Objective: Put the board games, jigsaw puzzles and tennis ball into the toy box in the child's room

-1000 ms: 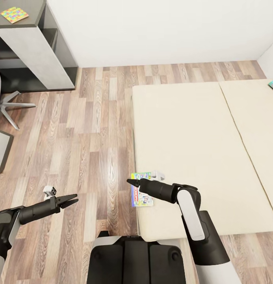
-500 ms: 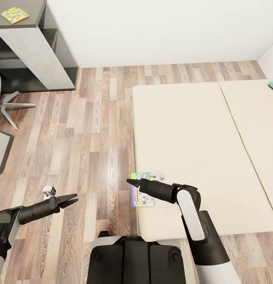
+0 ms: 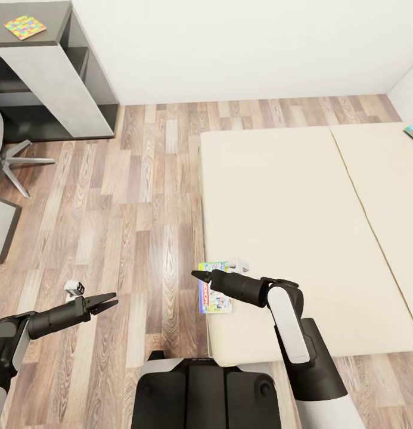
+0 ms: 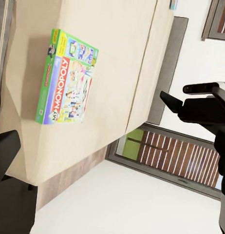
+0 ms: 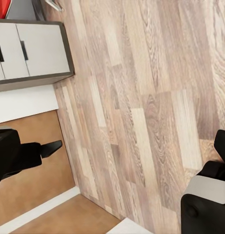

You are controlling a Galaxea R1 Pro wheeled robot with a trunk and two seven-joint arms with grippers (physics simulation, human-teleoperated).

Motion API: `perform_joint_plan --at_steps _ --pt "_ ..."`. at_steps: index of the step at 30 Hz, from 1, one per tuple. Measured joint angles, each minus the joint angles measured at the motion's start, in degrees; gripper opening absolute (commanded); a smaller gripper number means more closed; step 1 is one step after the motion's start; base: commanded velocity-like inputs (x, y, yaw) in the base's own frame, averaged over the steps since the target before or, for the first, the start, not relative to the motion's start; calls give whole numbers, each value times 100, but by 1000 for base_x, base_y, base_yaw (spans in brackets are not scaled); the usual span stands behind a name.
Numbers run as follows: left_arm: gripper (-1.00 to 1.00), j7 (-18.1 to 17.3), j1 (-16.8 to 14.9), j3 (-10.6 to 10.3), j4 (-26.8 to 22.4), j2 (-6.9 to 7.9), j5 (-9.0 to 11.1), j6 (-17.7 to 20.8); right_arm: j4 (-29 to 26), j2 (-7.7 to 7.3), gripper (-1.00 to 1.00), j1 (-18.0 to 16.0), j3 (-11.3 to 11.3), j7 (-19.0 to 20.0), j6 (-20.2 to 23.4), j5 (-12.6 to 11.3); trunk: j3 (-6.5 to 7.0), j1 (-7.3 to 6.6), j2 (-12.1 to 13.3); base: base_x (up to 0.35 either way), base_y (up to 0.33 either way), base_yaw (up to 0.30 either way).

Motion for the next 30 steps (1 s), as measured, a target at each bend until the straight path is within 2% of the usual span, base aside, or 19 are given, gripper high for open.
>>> perform_joint_plan --at_steps 30 --pt "100 1 0 -1 0 -14 0 0 -11 0 100 0 12 24 13 -3 277 0 0 0 0 0"
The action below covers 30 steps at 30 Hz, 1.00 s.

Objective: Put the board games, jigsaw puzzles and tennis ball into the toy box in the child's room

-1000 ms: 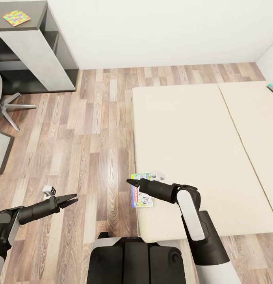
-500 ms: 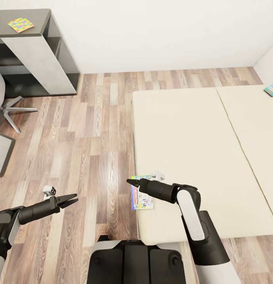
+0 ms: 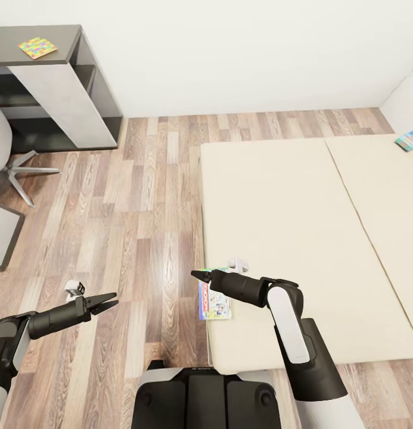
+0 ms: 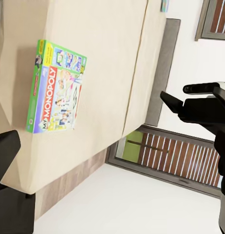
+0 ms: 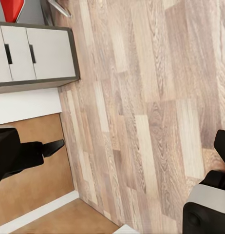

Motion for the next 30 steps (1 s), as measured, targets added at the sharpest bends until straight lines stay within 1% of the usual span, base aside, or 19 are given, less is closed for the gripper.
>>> perform_joint_plan --at_steps 11,30 --pt "100 3 0 1 0 4 0 0 1 0 100 0 78 -6 -3 0 104 0 0 0 0 0" --pt "100 7 0 1 0 5 -1 -8 0 0 100 9 101 2 -4 0 282 0 0 0 0 0"
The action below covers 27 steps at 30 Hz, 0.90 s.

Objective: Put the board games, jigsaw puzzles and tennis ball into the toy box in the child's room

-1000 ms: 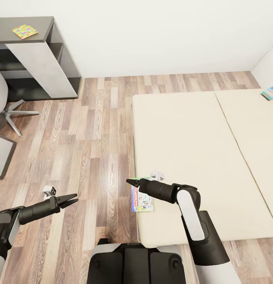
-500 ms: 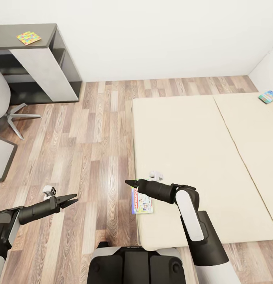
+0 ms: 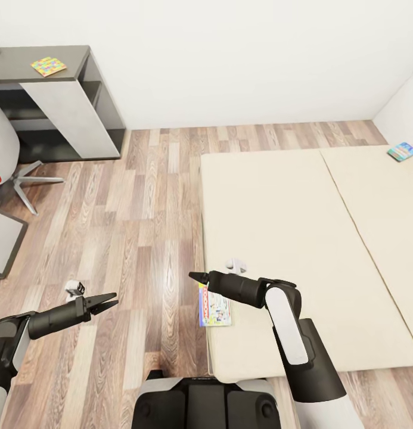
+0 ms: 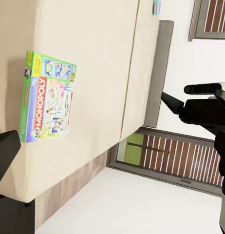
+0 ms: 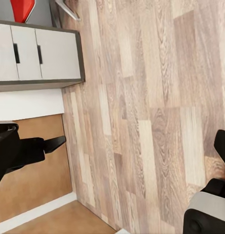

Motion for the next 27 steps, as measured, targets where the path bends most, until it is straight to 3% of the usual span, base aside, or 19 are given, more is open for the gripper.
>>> perform_joint_plan --at_steps 20,27 --pt "100 8 4 0 0 -7 -2 0 51 0 100 4 -35 6 -7 41 186 0 0 0 0 0" --pt "100 8 2 4 0 -2 -3 0 73 0 100 11 -27 -3 -271 74 251 0 0 0 0 0"
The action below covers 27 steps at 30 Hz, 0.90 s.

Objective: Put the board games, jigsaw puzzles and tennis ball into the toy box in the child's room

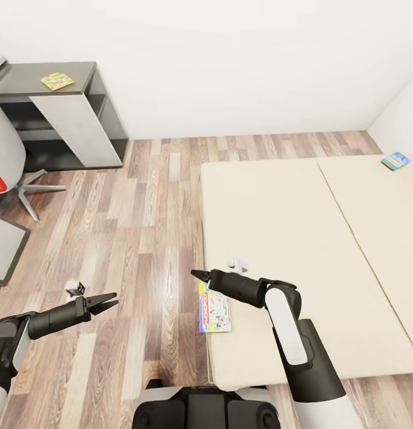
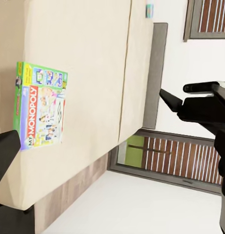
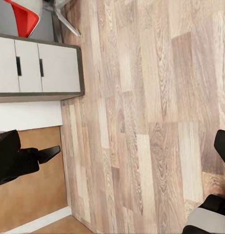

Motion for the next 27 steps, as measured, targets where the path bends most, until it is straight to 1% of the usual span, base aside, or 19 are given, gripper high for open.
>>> perform_joint_plan --at_steps 4,12,18,27 --pt "100 -8 4 25 0 1 5 0 3 0 100 45 0 -4 -168 6 38 0 0 0 0 0" --pt "100 -6 6 37 0 2 4 -1 -2 0 100 147 2 -12 -291 12 113 0 0 0 0 0" --pt "100 -5 7 39 0 2 5 -1 2 0 100 172 8 -8 -566 10 169 0 0 0 0 0" --pt "100 -8 7 44 0 6 4 -1 4 0 100 283 19 -17 -688 32 254 0 0 0 0 0"
